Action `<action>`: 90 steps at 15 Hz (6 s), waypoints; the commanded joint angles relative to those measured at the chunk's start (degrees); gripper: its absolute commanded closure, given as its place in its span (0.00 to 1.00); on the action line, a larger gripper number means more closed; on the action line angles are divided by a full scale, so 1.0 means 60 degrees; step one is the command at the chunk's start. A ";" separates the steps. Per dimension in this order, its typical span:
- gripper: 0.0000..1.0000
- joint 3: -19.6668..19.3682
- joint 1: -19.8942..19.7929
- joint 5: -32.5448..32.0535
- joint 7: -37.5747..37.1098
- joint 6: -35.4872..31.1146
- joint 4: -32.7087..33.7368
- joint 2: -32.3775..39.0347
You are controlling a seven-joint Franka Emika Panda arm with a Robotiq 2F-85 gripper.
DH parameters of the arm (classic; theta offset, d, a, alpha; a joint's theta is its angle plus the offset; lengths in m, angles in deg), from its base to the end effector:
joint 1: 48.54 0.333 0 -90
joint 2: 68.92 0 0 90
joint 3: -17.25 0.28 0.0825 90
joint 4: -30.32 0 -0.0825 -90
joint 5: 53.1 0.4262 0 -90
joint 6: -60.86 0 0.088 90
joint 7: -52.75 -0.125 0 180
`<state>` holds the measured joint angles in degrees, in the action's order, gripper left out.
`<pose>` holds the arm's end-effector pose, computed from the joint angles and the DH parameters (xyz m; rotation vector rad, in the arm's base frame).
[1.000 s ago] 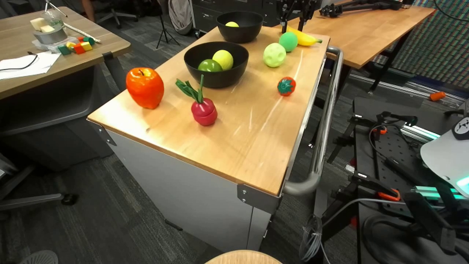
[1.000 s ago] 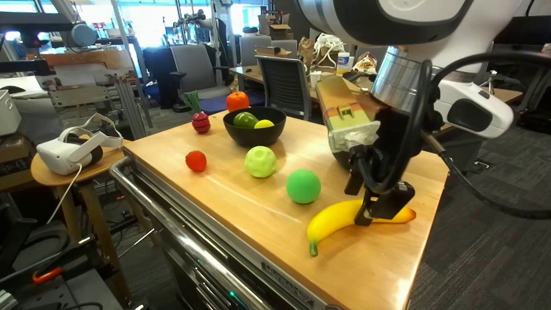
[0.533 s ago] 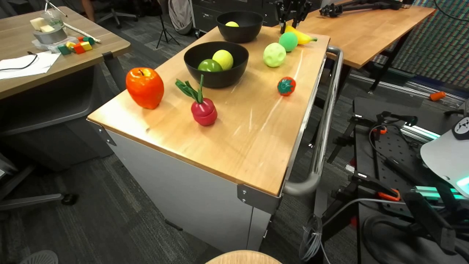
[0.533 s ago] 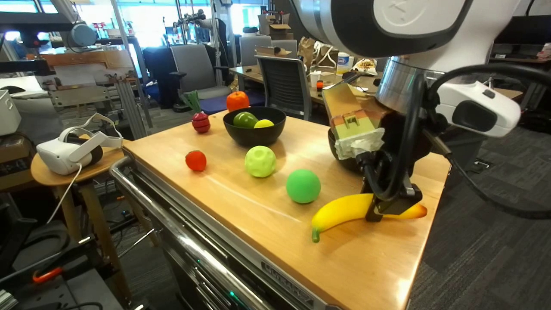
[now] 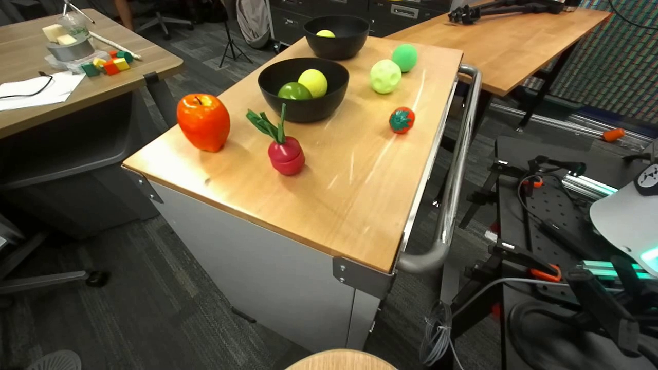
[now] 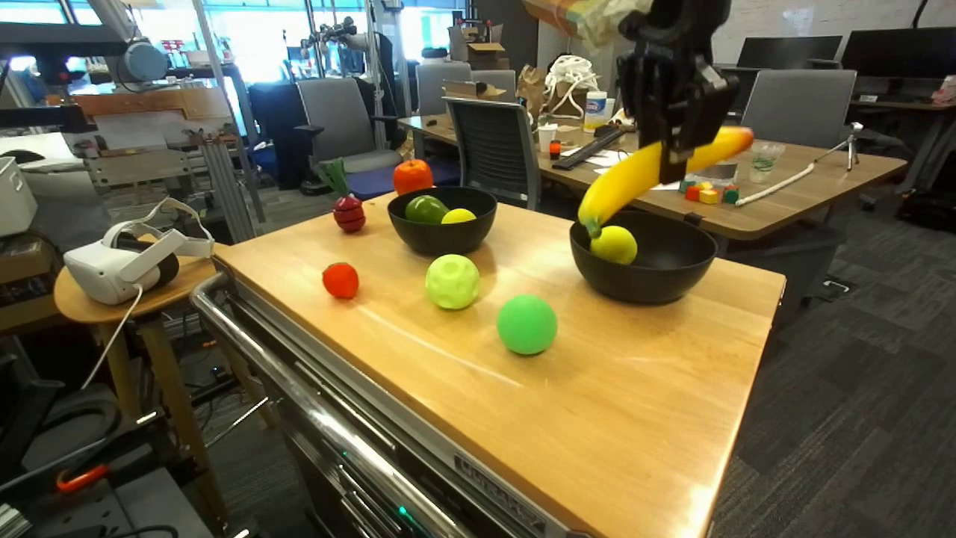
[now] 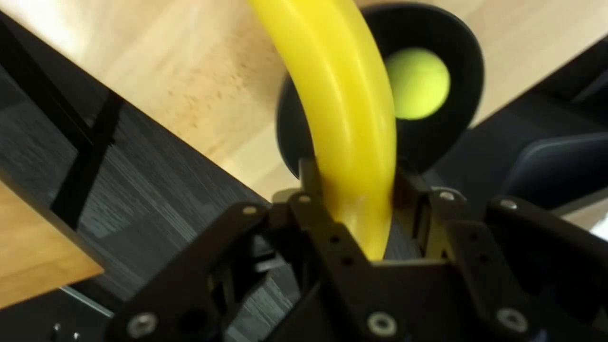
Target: Pick up all the fruit plush toy from the table and put them in the two black bowl
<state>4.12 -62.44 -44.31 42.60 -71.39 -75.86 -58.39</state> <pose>0.5997 -0.2951 0.3817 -2.8651 1.0896 -0.4421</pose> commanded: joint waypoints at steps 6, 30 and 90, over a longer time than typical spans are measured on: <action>0.85 0.0422 0.0152 0.0410 -0.0149 -0.3409 0.0865 0.1773; 0.00 -0.0714 -0.0492 0.2480 -0.0824 0.2041 -0.4197 -0.2943; 0.20 0.0301 0.0015 0.1069 -0.0245 -0.0301 0.0991 0.1649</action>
<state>5.86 -61.84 -37.26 40.39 -72.26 -71.66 -47.96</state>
